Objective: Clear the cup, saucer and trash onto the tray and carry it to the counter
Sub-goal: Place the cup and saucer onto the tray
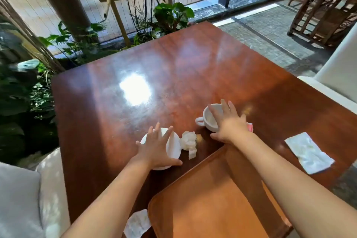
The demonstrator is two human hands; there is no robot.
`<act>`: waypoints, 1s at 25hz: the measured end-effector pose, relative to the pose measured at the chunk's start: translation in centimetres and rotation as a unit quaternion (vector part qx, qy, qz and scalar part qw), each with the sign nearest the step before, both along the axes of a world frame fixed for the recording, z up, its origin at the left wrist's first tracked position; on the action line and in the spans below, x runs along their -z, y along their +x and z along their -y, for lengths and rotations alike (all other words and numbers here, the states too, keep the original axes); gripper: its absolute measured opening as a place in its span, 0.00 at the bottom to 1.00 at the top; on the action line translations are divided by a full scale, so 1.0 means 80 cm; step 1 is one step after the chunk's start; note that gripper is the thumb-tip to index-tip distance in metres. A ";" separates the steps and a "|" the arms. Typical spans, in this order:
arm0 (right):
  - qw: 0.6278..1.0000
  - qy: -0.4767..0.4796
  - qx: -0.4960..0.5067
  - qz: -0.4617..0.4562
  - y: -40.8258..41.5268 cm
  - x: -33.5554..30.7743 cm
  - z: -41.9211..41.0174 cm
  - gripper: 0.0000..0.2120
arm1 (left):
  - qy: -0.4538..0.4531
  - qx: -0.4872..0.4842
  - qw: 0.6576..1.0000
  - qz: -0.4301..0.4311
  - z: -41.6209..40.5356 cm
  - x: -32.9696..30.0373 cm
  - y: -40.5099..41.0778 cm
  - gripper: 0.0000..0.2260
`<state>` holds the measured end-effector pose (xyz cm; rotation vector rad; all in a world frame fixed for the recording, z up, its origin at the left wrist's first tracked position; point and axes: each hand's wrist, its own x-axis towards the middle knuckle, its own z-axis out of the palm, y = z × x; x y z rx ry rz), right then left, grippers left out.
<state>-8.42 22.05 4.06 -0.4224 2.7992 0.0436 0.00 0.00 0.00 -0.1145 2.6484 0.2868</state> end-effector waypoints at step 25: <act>0.992 -0.092 -0.083 0.003 0.089 -0.023 -0.064 0.41 | -0.011 0.032 0.995 -0.093 -0.099 -0.022 0.141 0.48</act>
